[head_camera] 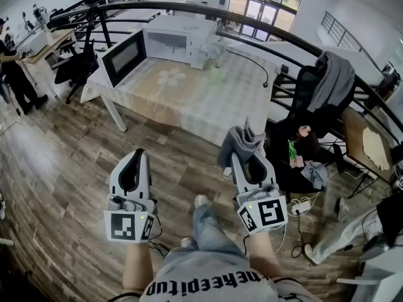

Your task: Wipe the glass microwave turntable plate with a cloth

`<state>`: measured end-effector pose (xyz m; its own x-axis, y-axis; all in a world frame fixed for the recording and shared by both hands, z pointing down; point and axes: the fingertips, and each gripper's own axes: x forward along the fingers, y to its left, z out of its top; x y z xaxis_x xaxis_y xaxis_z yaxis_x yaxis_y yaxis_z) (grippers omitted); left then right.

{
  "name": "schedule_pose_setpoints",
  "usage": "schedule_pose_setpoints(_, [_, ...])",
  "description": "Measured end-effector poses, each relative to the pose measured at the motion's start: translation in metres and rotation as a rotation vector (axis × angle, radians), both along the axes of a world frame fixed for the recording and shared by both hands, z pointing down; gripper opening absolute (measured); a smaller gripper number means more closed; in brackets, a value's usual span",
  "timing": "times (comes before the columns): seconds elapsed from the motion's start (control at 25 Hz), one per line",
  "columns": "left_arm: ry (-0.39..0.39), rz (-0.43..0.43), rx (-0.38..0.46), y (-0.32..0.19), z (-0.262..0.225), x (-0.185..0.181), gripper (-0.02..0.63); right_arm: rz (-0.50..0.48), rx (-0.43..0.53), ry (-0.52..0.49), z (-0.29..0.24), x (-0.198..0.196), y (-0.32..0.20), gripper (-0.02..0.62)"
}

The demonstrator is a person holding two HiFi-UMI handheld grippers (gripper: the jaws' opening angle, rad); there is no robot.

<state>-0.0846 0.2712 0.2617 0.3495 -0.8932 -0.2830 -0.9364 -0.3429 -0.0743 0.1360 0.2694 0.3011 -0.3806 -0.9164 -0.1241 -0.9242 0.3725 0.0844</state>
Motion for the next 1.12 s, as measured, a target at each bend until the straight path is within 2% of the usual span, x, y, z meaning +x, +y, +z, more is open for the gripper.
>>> schedule_pose_setpoints(0.2, [-0.008, -0.038, 0.017, -0.046, -0.004, -0.009, 0.012, -0.032, 0.012, -0.010, -0.001, -0.007, -0.054, 0.107])
schedule_pose_setpoints(0.6, [-0.004, -0.098, 0.067, -0.152, -0.032, -0.001, 0.012, -0.103, 0.061, -0.008, -0.030, -0.004, -0.174, 0.107])
schedule_pose_setpoints(0.92, [0.002, -0.108, 0.095, -0.218, -0.040, 0.024, 0.012, -0.135, 0.074, -0.006, -0.033, 0.015, -0.243, 0.107])
schedule_pose_setpoints(1.12, [-0.005, -0.111, 0.079, -0.243, -0.030, 0.037, 0.012, -0.153, 0.049, -0.027, -0.022, 0.024, -0.275, 0.107])
